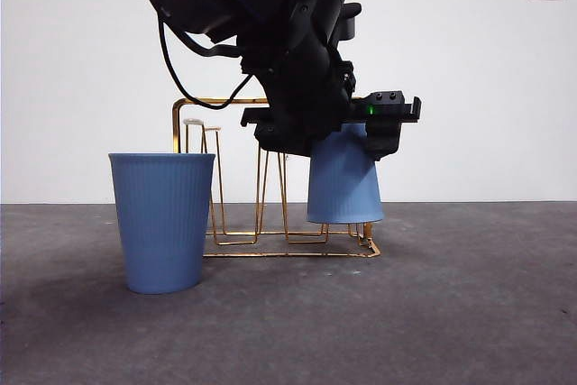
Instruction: Pick up cup 1,put cup 1 in the cup rack,pick up cup 2,put cup 2 in the cup rack
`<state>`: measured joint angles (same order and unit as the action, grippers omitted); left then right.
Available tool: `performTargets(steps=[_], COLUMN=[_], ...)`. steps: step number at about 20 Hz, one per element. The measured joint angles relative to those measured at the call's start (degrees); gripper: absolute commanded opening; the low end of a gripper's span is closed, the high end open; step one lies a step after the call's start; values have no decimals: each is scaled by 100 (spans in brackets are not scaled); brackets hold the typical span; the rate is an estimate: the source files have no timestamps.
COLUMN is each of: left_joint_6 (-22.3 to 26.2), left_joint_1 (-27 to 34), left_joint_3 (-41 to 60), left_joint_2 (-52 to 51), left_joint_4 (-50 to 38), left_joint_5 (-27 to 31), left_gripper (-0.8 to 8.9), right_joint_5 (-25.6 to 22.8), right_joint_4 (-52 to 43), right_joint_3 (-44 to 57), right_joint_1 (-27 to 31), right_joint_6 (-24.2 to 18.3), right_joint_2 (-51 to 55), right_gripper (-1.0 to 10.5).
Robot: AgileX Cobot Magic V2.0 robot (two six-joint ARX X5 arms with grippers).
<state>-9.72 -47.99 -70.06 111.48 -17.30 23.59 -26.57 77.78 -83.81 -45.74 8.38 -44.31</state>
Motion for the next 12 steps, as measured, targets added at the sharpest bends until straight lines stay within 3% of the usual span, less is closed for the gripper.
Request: performTargets(steps=[6,10,12], left_joint_6=[-94,-256,-313], left_joint_1=[20,81,92], left_joint_3=[-15,-94,-114], left_joint_2=[2,-7,-13], left_joint_4=[66,273,374], left_joint_5=[-55,-216,-227], left_gripper=[11,348,356], right_joint_5=[0,0,0], right_joint_4=[0,0,0], right_joint_3=[0,0,0], right_joint_1=[0,0,0], right_joint_6=[0,0,0], right_joint_2=[0,0,0], right_gripper=[218,218,218])
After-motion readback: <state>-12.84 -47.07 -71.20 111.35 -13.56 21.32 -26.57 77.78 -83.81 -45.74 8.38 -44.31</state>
